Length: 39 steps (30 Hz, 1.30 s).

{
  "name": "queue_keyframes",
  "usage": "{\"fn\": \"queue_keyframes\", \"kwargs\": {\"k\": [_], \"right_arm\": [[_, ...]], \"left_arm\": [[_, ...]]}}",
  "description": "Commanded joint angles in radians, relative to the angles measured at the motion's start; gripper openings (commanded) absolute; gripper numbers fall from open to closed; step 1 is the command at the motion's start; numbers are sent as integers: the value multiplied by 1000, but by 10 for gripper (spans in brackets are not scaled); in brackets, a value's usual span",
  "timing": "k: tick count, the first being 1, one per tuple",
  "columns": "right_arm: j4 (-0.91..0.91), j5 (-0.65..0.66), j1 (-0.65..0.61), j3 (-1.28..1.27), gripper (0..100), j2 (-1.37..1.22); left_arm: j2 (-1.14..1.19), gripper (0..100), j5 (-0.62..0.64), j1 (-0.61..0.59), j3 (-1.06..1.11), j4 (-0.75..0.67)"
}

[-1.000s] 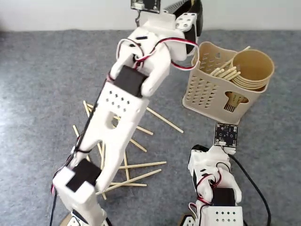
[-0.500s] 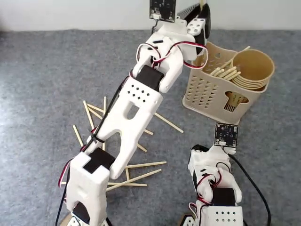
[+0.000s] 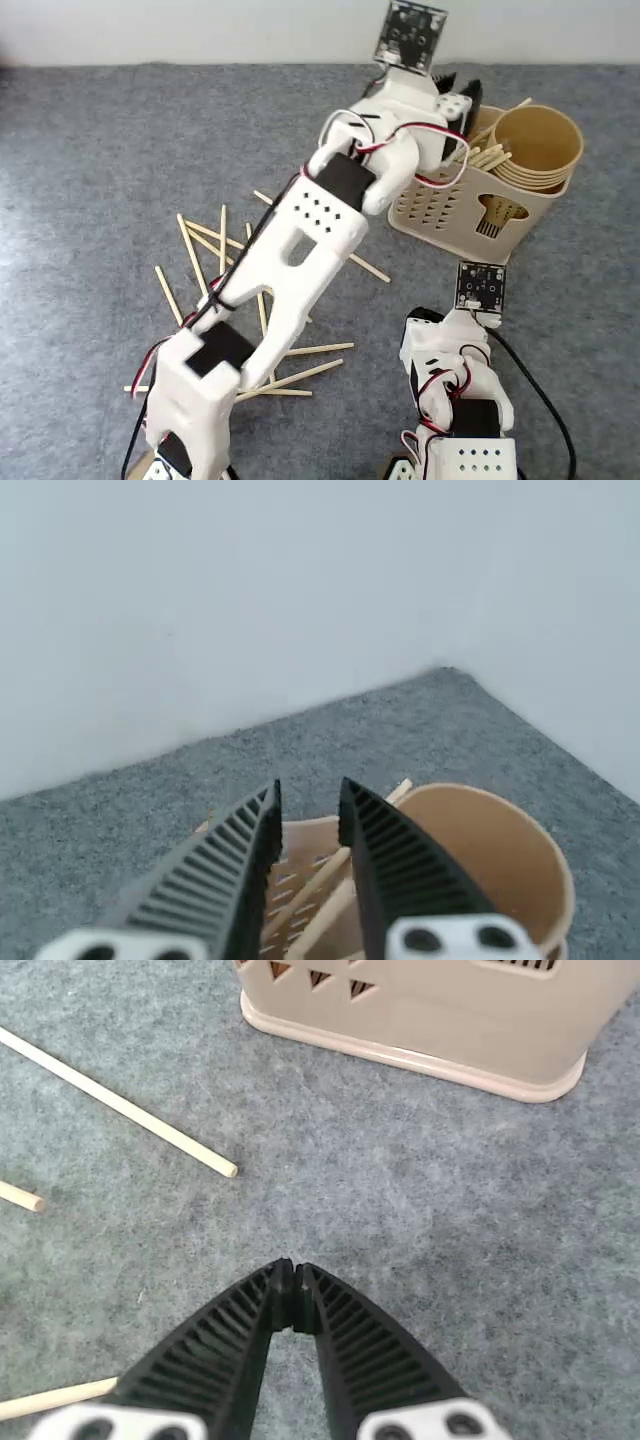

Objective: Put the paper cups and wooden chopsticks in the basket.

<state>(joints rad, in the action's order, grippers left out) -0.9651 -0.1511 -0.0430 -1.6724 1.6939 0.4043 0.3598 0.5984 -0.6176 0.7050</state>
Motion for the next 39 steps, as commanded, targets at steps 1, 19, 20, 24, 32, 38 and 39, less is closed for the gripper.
{"fn": "queue_keyframes", "kwargs": {"k": [1,19,20,24,32,38,39], "right_arm": [[-4,0,4,-11,9,22],[-4,0,4,-11,9,22],[-4,0,4,-11,9,22],[-4,0,4,-11,9,22],[-4,0,4,-11,9,22],[-4,0,4,-11,9,22],[-4,0,4,-11,9,22]], "left_arm": [[-155,98,-9,-2,-50,86],[-624,96,-9,-196,-44,913],[-634,96,-9,-226,-44,957],[-640,96,-12,-359,-24,1051],[-640,103,-104,-539,401,982],[-640,218,-121,-646,754,700],[-640,241,-123,-660,814,646]]}}
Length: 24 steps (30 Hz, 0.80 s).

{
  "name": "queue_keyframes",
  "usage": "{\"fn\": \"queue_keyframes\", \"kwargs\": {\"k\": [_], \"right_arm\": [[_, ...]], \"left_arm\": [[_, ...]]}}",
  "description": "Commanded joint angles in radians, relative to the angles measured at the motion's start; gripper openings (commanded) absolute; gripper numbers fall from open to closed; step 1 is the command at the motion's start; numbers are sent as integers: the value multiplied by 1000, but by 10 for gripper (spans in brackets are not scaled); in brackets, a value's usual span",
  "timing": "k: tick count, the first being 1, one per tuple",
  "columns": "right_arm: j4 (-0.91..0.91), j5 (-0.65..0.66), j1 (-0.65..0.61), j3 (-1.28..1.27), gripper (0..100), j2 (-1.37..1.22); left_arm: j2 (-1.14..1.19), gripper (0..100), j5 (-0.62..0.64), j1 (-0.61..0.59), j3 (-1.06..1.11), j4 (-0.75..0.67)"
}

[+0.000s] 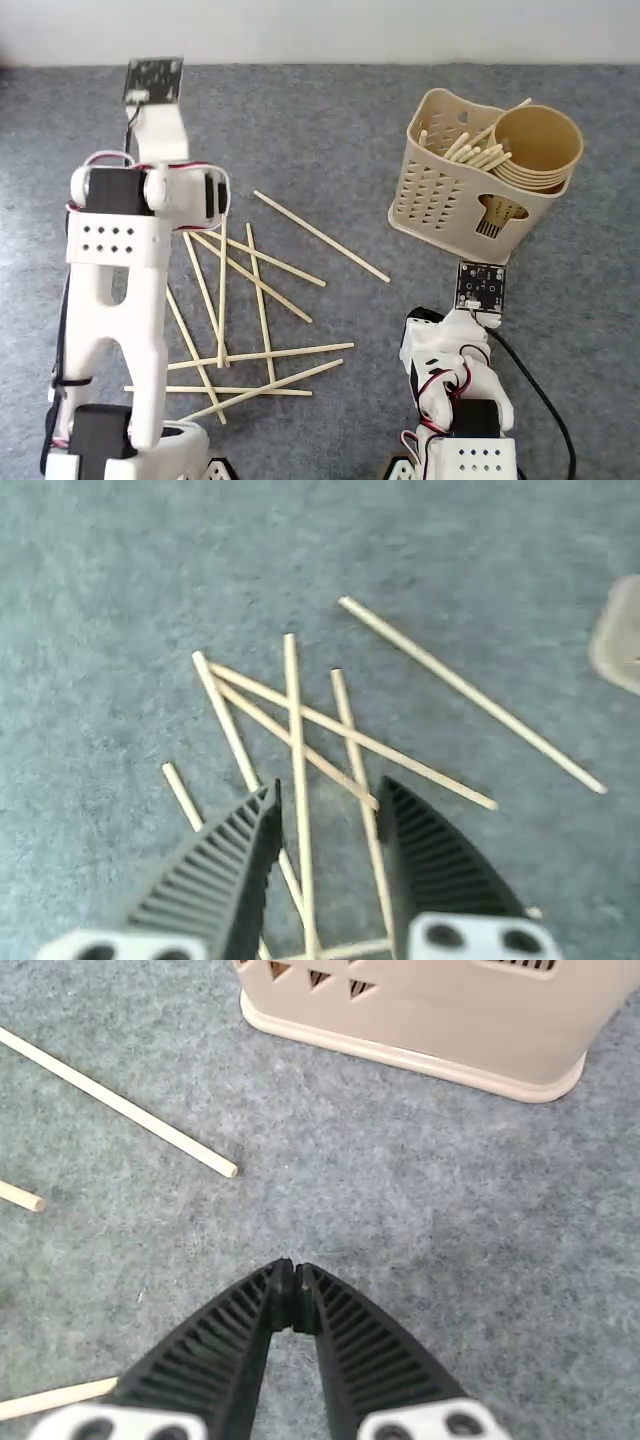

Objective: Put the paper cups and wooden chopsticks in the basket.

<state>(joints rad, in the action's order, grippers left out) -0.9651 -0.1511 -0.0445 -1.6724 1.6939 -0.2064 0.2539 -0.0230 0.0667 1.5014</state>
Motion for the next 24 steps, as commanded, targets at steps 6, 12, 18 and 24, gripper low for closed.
{"fn": "queue_keyframes", "kwargs": {"k": [6,12,18,24], "right_arm": [[-4,0,5,-11,9,22],[-4,0,5,-11,9,22],[-4,0,5,-11,9,22],[-4,0,5,-11,9,22]], "left_arm": [[-29,303,-104,-83,401,-350],[-25,305,-129,-74,532,-440],[153,304,-124,-80,461,-436],[388,301,-92,-81,248,-310]]}}
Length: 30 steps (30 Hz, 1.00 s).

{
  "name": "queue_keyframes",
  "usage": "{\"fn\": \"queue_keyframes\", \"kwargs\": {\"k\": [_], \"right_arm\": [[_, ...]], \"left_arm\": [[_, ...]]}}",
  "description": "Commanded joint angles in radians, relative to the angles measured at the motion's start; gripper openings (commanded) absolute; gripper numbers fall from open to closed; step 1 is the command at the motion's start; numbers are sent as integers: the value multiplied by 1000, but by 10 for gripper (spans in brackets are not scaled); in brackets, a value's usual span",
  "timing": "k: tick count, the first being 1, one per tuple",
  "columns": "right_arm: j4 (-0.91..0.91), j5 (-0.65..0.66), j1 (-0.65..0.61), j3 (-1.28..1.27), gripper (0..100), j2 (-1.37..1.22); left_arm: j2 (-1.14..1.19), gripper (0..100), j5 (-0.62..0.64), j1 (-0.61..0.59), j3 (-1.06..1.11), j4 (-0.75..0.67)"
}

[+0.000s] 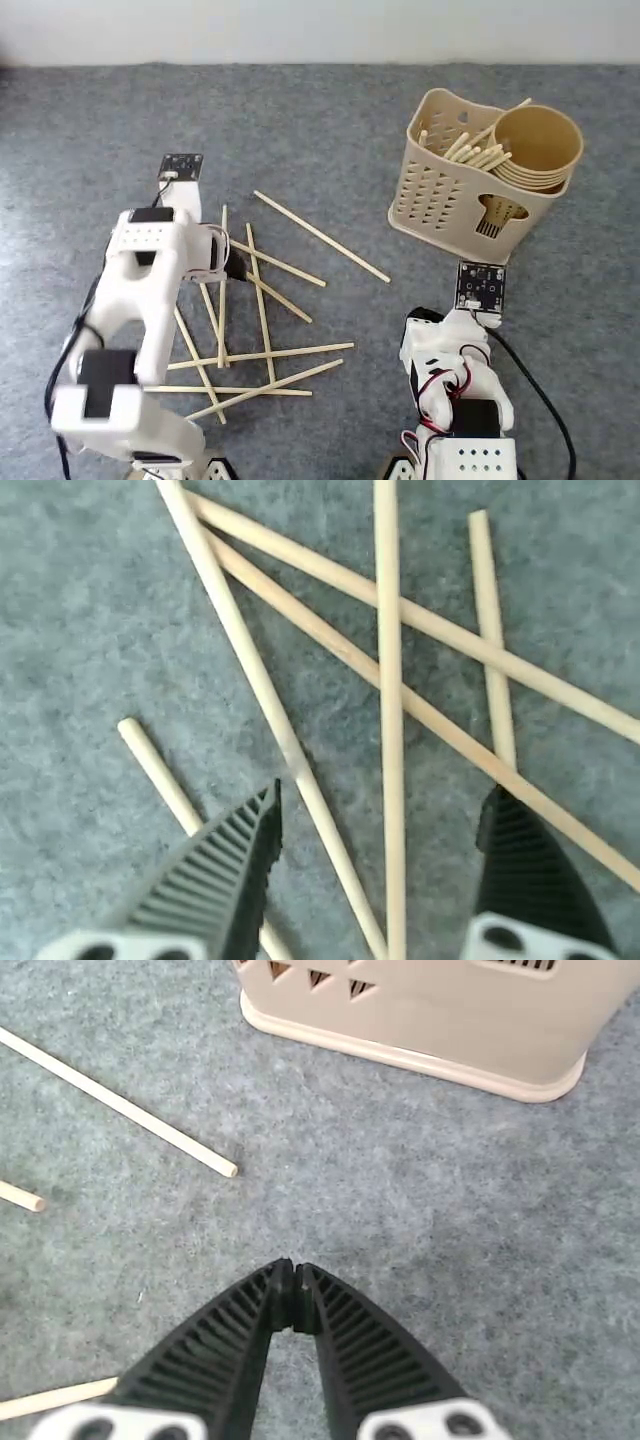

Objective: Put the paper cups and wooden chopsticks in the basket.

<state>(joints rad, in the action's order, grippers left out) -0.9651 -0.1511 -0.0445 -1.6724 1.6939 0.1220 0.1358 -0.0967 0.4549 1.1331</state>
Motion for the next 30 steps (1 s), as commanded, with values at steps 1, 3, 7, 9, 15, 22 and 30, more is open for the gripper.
{"fn": "queue_keyframes", "kwargs": {"k": [1,3,7,9,15,22,30], "right_arm": [[-4,0,5,-11,9,22],[-4,0,5,-11,9,22],[-4,0,5,-11,9,22],[-4,0,5,-11,9,22],[-4,0,5,-11,9,22],[-4,0,5,-11,9,22],[-4,0,5,-11,9,22]], "left_arm": [[92,301,44,-8,-182,78],[152,301,63,-9,-254,110],[247,301,68,-9,-341,149],[276,301,68,-9,-355,150],[301,151,64,-9,-357,144],[302,12,66,-8,-352,150],[244,12,118,2,-354,167]]}}
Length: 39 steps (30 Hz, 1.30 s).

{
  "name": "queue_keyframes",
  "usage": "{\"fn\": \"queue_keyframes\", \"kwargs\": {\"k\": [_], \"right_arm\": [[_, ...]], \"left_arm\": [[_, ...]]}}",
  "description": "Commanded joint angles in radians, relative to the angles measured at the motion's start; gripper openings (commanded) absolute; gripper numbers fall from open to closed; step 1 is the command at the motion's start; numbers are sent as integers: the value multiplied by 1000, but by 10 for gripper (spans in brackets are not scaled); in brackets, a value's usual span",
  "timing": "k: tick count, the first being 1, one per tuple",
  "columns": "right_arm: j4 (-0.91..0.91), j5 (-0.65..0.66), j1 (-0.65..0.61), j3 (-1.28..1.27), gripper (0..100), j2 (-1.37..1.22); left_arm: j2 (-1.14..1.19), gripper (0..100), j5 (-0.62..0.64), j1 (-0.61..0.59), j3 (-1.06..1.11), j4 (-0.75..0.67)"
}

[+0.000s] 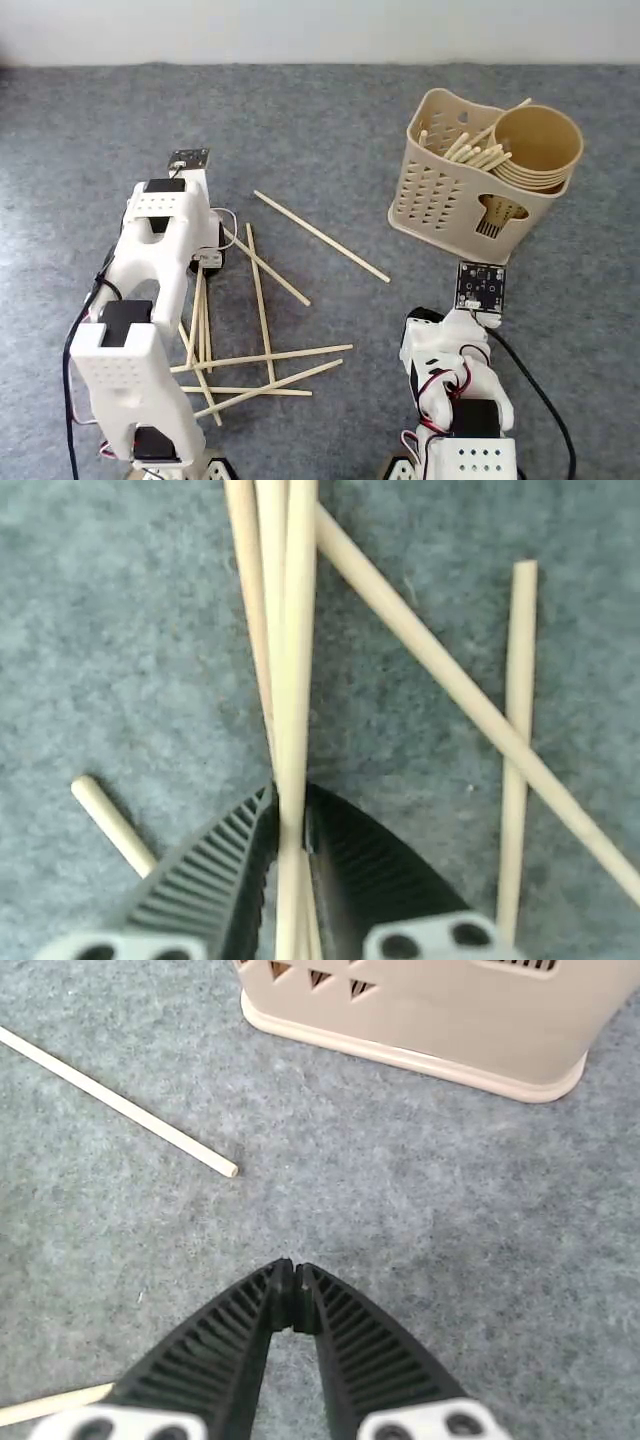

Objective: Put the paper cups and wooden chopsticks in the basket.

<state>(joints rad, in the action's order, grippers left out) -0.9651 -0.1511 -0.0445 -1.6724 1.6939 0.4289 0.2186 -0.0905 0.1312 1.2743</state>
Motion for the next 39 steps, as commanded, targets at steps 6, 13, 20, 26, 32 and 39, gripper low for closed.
{"fn": "queue_keyframes", "kwargs": {"k": [6,13,20,26,32,39], "right_arm": [[-4,0,5,-11,9,22],[-4,0,5,-11,9,22],[-4,0,5,-11,9,22],[-4,0,5,-11,9,22],[-4,0,5,-11,9,22],[-4,0,5,-11,9,22]], "left_arm": [[-290,12,66,52,-33,117],[-595,12,86,161,-35,137],[-763,12,92,236,-35,-6],[-799,12,199,242,-36,-219],[-799,12,253,347,-101,-325],[-790,12,362,476,-234,-381]]}}
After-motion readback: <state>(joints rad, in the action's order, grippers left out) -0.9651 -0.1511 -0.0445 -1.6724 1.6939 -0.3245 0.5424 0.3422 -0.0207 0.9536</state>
